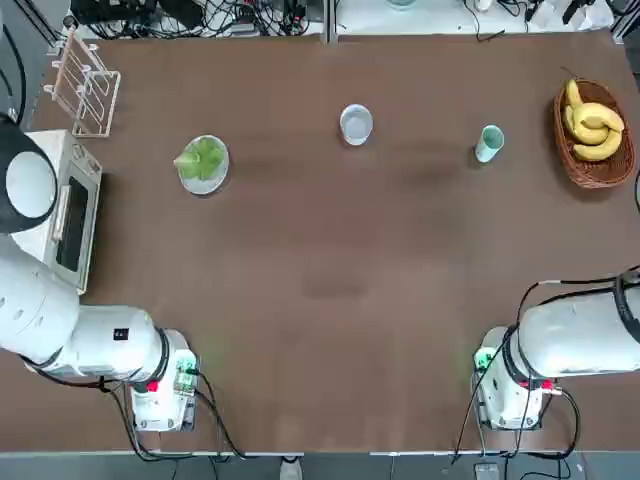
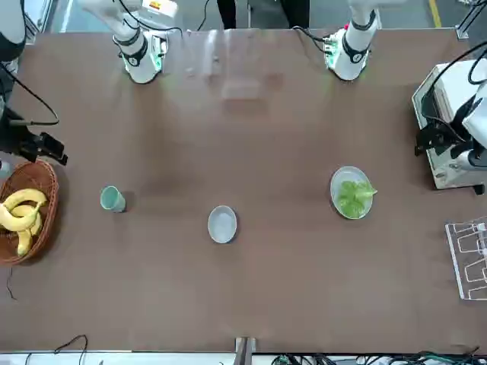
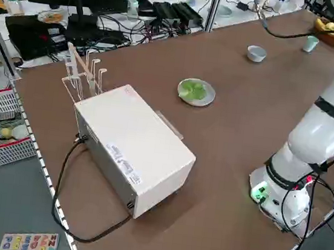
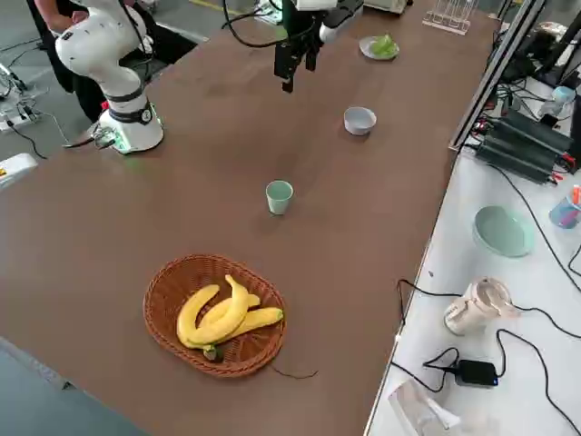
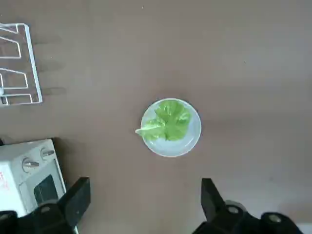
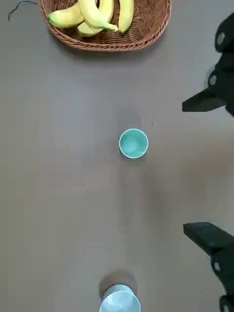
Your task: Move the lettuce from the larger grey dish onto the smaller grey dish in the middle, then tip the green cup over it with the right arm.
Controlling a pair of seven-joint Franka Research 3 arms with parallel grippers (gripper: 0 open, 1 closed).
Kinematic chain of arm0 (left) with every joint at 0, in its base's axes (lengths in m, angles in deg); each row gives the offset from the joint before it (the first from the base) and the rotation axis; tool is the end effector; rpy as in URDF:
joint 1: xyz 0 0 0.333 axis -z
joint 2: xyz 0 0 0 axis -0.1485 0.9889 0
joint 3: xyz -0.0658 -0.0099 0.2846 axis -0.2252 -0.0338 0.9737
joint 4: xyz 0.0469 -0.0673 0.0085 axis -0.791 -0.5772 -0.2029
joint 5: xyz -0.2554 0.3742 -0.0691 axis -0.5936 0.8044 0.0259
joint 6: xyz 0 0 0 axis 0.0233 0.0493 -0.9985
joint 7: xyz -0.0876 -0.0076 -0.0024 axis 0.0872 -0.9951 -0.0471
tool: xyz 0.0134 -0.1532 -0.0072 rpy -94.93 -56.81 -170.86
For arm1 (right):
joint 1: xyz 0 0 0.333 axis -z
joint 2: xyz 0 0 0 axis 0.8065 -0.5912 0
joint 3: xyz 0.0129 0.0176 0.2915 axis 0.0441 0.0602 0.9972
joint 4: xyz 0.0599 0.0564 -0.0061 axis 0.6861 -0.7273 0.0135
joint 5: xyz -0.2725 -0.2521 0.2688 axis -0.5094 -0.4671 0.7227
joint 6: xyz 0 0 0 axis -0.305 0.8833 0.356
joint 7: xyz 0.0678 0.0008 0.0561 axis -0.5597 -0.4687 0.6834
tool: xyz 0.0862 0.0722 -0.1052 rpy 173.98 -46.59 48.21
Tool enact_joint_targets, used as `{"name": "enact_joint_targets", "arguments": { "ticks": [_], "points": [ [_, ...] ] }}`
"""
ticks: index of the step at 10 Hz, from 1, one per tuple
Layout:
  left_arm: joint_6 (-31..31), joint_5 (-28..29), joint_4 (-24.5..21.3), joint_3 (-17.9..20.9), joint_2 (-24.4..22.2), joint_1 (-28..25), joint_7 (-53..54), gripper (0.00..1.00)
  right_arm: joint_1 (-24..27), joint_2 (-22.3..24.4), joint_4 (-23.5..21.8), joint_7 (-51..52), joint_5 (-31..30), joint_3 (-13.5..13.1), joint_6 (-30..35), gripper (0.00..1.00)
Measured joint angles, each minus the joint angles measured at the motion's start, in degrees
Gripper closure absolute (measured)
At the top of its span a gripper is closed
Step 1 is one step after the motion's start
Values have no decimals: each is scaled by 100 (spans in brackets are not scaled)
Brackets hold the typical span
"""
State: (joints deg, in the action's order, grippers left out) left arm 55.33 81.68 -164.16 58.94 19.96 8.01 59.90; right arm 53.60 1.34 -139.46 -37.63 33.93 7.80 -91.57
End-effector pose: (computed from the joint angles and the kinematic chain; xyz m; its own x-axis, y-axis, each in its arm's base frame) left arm 0.6471 -0.0365 0.5511 0.9958 -0.0861 -0.0307 -0.0862 -0.9963 -0.0019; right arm 0.6430 -0.0230 0.5151 0.9954 -0.0947 0.0117 -0.0943 -0.9951 -0.0299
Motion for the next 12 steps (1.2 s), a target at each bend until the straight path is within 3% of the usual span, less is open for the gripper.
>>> {"name": "enact_joint_targets", "arguments": {
  "ticks": [4, 6, 8, 12],
  "points": [
    [65, 0, -144, 2, 26, -6, -19, 0, 17, 0, -13, 138, 1, -3, 0, 0],
    [669, 0, -831, 14, 76, -72, -32, 0, 179, -2, -91, 843, 178, -11, 0, 0],
    [1532, -1, -1698, 23, 119, -209, -32, 0, 581, -8, -185, 2179, 647, -26, -2, 0],
    [3317, -7, -3212, -59, 174, -202, -970, 2, 1638, -349, -683, 6197, 1698, -50, -298, 0]
  ]
}}
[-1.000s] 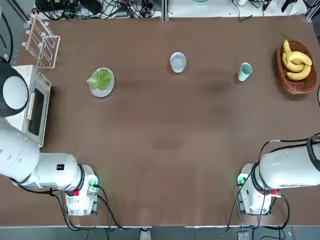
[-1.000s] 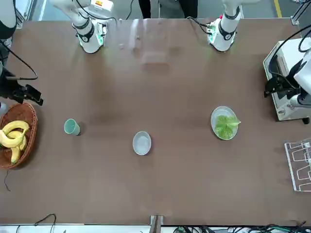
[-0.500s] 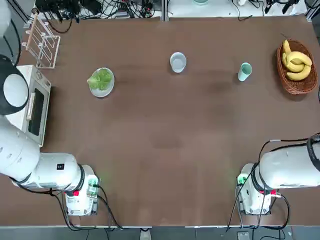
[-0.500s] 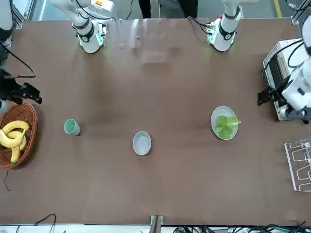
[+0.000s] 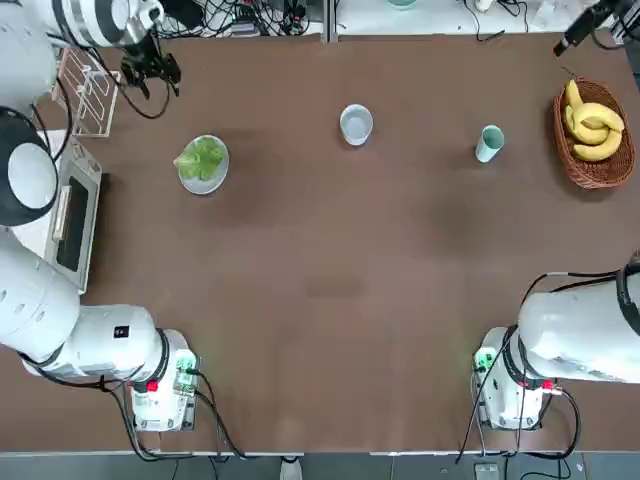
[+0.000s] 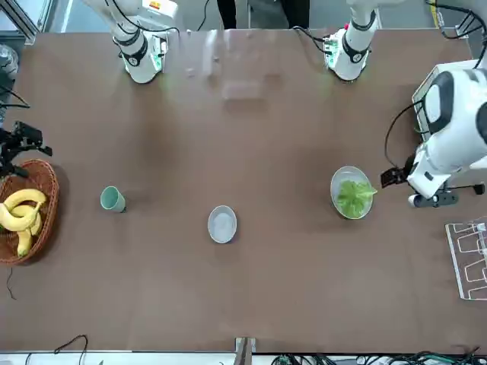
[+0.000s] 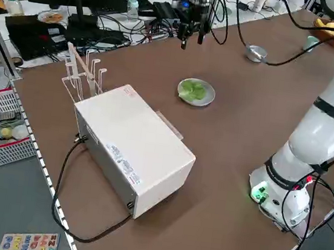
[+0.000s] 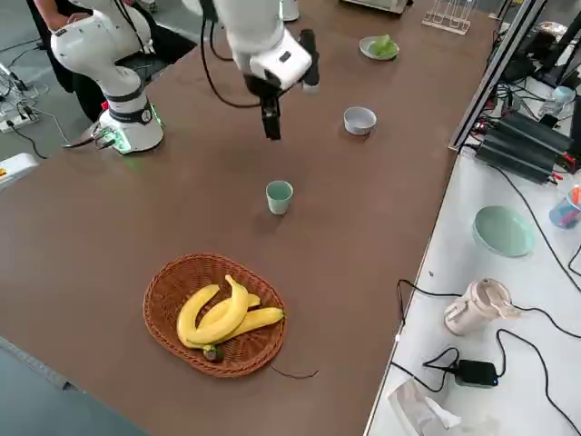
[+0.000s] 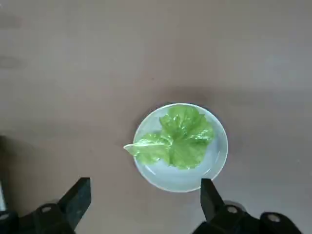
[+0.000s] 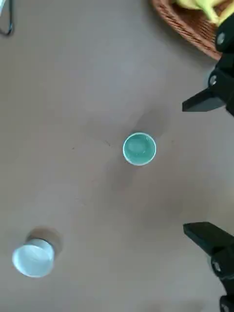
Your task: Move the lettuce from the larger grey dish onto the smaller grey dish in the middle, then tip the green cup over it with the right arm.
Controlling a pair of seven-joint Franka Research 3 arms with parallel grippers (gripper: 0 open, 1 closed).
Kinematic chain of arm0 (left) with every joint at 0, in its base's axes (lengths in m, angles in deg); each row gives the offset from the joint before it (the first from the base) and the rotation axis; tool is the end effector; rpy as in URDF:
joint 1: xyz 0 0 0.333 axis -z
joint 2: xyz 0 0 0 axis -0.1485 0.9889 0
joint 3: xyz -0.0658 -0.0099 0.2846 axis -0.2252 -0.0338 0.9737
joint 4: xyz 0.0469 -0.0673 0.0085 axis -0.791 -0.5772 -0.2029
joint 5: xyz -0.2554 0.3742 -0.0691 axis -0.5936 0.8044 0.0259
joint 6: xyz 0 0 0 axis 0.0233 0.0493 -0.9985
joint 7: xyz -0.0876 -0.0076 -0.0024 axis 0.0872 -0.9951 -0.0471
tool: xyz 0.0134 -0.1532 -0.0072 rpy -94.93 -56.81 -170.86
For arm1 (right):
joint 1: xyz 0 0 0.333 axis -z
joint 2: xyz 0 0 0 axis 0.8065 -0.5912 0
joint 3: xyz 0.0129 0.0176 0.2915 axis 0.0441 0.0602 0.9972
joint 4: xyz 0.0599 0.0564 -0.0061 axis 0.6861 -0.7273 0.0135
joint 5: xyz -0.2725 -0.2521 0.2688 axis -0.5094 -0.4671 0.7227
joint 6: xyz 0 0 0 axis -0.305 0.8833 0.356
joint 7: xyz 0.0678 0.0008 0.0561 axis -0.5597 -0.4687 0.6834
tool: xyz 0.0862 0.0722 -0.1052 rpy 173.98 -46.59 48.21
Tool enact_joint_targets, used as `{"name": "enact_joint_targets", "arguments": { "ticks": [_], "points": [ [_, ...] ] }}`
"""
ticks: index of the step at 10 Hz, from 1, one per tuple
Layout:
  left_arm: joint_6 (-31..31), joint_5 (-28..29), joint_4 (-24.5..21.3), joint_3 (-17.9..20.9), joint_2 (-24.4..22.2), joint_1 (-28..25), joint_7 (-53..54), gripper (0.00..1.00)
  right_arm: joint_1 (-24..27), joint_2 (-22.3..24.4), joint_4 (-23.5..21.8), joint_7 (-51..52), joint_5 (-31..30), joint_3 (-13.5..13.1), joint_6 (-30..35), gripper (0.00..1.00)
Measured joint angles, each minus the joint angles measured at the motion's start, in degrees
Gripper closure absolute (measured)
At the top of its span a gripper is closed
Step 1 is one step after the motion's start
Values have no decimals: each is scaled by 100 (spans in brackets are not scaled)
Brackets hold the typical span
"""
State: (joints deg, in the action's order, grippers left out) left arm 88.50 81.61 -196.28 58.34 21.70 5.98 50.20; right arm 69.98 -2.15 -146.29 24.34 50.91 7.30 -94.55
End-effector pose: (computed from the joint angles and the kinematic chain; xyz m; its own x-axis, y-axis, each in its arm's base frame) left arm 0.6308 -0.0229 0.2807 0.9938 0.1025 -0.0426 0.1025 -0.9947 -0.0023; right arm 0.6221 -0.1702 0.4229 0.8078 0.5544 0.2002 0.5894 -0.7645 -0.2611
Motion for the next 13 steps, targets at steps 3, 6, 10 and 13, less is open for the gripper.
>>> {"name": "enact_joint_targets", "arguments": {
  "ticks": [3, 6, 10, 13],
  "points": [
    [1017, 0, -662, -23, 402, 24, -636, 2, 500, -648, -51, 2379, 961, 0, -98, 0],
    [1569, -1, -683, -20, 1237, 23, -1431, 5, 1026, -1532, -121, 4532, 1881, 24, -166, 0],
    [1701, -1, -669, -24, 1574, 24, -1769, 27, 1496, -2559, -214, 6357, 2727, 207, -192, 0],
    [1735, -1, -644, -24, 1610, 25, -1770, 44, 1883, -3127, -211, 7131, 2838, 671, -478, 0]
  ]
}}
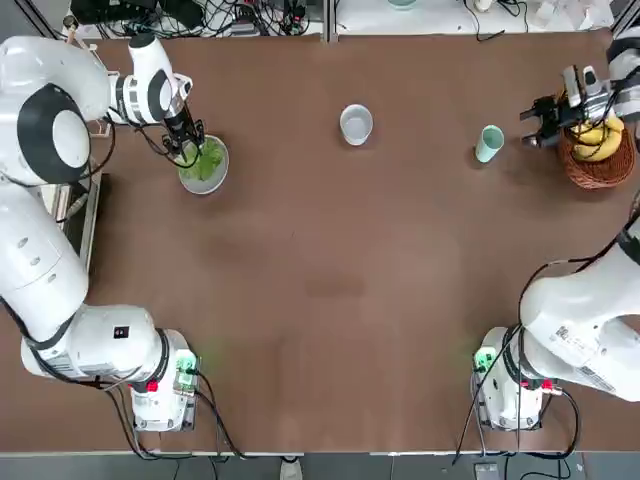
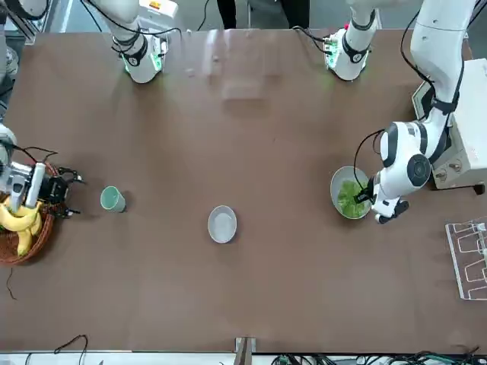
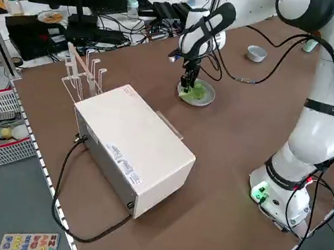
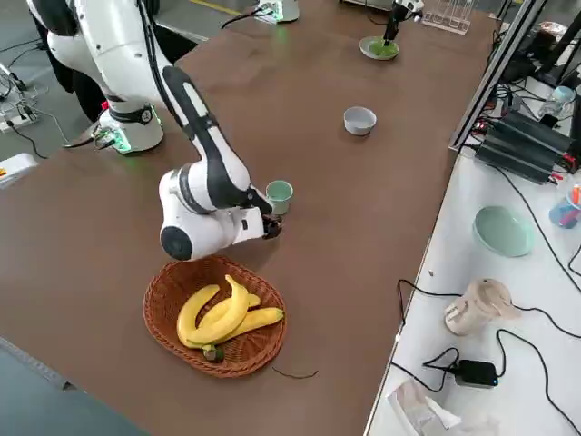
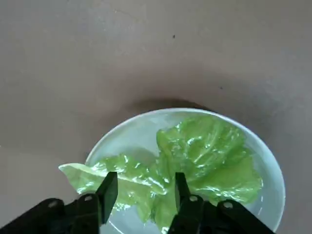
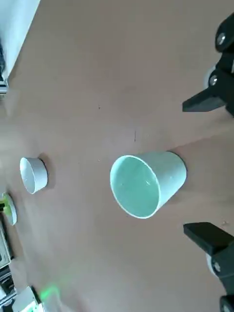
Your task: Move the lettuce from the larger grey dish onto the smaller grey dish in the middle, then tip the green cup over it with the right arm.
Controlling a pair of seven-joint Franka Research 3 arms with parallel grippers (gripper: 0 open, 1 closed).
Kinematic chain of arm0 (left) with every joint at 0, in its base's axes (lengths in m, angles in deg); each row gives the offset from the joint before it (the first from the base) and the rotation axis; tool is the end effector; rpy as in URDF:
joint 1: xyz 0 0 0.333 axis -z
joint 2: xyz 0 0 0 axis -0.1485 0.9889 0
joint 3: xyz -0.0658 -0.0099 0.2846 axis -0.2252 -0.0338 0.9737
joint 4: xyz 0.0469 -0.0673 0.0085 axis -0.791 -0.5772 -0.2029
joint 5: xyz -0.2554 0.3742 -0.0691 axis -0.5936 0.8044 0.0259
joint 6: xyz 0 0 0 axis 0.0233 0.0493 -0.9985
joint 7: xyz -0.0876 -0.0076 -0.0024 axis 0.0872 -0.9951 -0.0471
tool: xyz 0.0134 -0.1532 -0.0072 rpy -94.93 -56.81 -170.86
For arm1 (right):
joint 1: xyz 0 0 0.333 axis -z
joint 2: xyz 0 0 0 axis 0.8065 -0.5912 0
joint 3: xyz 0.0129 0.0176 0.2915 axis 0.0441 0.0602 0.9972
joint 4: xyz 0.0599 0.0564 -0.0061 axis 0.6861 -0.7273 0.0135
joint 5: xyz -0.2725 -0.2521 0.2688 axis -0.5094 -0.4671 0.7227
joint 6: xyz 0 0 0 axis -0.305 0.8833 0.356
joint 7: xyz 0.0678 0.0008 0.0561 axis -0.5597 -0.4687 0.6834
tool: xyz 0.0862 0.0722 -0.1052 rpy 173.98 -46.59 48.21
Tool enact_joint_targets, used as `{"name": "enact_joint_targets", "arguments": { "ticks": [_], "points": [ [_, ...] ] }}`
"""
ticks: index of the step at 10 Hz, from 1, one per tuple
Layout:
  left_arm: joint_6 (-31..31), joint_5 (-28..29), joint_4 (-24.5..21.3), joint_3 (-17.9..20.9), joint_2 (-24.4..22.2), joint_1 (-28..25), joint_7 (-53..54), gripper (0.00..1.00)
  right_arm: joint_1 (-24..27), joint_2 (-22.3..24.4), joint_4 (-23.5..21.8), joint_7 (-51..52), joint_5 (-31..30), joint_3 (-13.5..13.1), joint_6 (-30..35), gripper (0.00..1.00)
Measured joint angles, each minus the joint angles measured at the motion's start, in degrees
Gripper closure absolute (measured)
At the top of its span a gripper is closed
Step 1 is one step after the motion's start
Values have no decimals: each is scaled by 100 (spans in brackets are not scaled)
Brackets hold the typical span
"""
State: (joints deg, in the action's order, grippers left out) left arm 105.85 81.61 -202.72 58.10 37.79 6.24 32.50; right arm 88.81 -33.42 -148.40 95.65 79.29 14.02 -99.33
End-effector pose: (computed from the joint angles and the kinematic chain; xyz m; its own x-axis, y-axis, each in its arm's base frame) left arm 0.5897 -0.0314 0.0795 0.9103 0.3926 -0.1313 0.3921 -0.9194 -0.0304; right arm 0.5810 -0.2423 0.0886 0.2481 0.5457 0.8004 0.9633 -0.2267 -0.1440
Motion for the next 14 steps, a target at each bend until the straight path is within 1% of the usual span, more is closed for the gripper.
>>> {"name": "enact_joint_targets", "arguments": {
  "ticks": [1, 3, 4, 5, 6, 8, 10, 11, 12, 14],
  "points": [
    [78, 0, 2, -1, 50, 2, 0, 44, 180, -103, 2, 209, 1, 153, -32, 0],
    [186, 0, 10, -2, 157, 4, 0, 48, 474, -300, 5, 613, 79, 435, -95, 0],
    [189, 0, 19, -2, 164, 4, 0, 58, 605, -416, 5, 718, 125, 602, -137, 0],
    [189, 0, 41, -9, 158, 3, 0, 73, 695, -528, 5, 816, 154, 719, -183, 0],
    [137, 0, 71, -36, 127, 3, 0, 85, 733, -630, 6, 894, 181, 772, -193, 0],
    [-342, 0, 194, -102, -77, 3, 0, 93, 752, -792, 7, 1070, 213, 814, -186, 0],
    [-1224, -4, 507, -221, -496, -7, -64, 93, 791, -869, 0, 1124, 214, 865, -156, 0],
    [-1703, -8, 791, -400, -666, -12, -328, 93, 835, -877, -11, 1144, 214, 898, -111, 0],
    [-2024, -10, 1112, -674, -753, -9, -760, 93, 890, -878, -49, 1164, 214, 952, -89, 0],
    [-2180, -14, 1607, -1291, -744, 42, -1861, 93, 966, -879, -102, 1181, 214, 1090, -82, 0]
  ]
}}
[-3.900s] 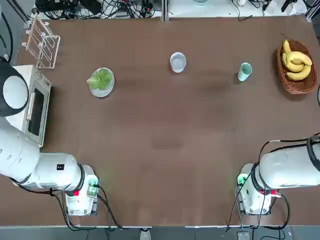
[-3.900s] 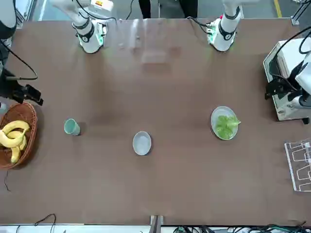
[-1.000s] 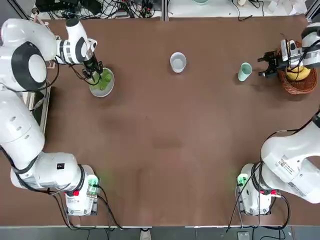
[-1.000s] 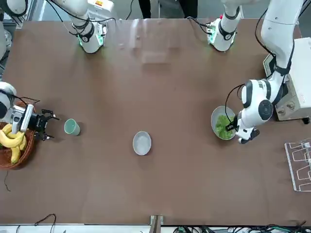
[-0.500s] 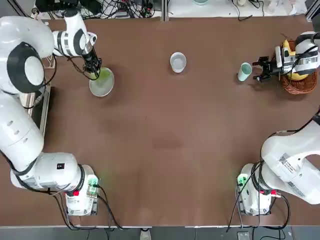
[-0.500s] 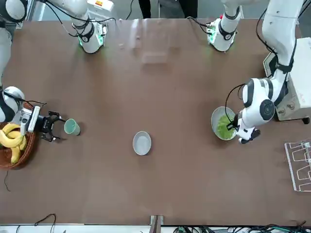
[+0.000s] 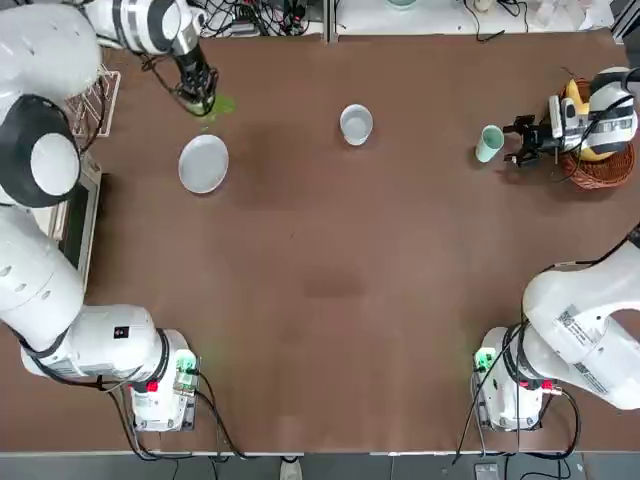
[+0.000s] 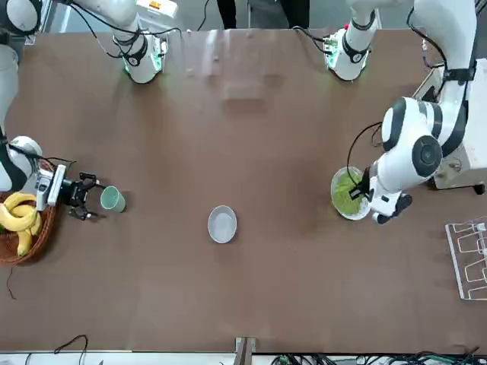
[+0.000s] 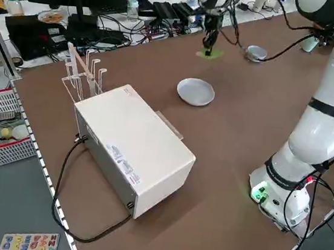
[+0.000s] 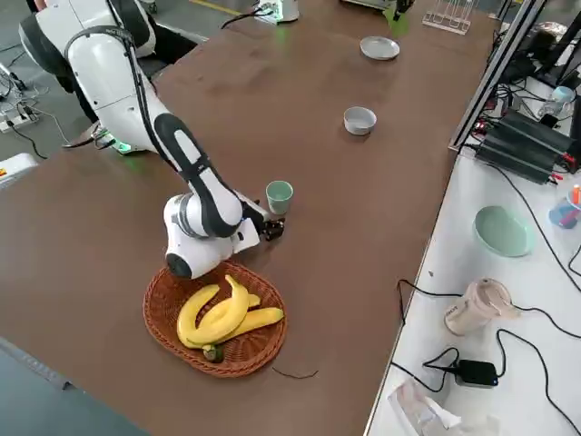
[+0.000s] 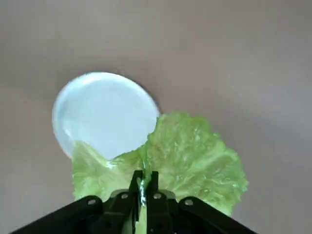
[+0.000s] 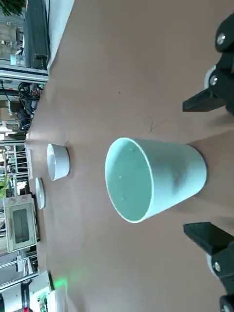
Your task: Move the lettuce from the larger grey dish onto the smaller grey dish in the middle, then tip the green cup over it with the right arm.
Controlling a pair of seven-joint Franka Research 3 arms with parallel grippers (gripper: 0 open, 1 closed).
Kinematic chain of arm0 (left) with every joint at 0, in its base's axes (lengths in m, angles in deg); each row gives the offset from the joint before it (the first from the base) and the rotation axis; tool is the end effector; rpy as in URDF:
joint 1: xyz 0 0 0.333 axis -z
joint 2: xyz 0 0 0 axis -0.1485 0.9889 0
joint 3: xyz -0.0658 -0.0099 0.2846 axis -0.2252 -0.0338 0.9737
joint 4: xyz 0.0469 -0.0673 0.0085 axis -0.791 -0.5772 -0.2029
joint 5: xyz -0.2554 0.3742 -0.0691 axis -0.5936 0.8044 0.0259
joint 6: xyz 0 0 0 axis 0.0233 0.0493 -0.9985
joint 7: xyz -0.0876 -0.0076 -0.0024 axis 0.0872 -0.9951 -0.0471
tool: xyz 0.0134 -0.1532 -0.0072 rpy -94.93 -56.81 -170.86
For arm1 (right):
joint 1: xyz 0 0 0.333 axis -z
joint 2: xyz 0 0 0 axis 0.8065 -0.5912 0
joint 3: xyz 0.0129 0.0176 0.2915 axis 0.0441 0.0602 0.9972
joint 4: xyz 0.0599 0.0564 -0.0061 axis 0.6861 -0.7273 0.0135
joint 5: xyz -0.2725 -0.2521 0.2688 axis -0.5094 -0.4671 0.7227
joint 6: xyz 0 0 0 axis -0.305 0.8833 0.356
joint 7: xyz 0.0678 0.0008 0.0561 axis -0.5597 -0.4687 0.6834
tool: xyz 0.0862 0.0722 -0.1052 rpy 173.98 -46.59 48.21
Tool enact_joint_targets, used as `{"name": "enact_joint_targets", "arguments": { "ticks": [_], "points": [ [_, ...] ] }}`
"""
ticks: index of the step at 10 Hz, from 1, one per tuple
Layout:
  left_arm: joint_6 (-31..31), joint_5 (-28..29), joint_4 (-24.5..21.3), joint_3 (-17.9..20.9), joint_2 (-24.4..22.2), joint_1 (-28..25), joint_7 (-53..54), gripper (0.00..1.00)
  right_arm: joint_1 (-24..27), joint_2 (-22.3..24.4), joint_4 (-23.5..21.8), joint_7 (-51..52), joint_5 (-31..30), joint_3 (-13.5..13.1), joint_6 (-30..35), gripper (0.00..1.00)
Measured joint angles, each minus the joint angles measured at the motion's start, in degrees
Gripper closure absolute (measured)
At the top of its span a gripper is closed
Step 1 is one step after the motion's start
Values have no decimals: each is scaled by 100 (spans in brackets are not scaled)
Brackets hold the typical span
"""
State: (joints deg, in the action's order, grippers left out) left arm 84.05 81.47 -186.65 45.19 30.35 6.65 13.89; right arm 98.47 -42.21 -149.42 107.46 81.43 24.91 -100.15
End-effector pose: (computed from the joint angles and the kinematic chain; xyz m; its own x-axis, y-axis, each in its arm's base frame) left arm 0.6408 -0.1794 0.2704 0.8684 0.4805 -0.1227 0.4838 -0.8752 -0.0027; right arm 0.5637 -0.1992 0.0203 0.1088 0.3898 0.9144 0.9845 -0.1693 -0.0449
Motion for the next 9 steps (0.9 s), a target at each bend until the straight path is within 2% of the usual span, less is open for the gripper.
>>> {"name": "enact_joint_targets", "arguments": {
  "ticks": [2, 4, 7, 8, 9],
  "points": [
    [-4, -2, 415, -518, 206, 80, -1179, 93, 6, 0, -6, 84, 0, 61, -17, 0],
    [-6, -2, 1074, -699, 728, 551, -2335, 93, 28, -4, -5, 115, 1, 65, -34, 0],
    [44, 351, 1983, -618, 1733, 1760, -3978, 93, 38, -88, -1, 146, 116, 103, -93, 0],
    [71, 462, 2486, -432, 2085, 2155, -4280, 93, 38, -110, 1, 173, 126, 123, -131, 0],
    [190, 481, 2885, -75, 2334, 2598, -4400, 93, 38, -126, 3, 196, 130, 136, -144, 0]
  ]
}}
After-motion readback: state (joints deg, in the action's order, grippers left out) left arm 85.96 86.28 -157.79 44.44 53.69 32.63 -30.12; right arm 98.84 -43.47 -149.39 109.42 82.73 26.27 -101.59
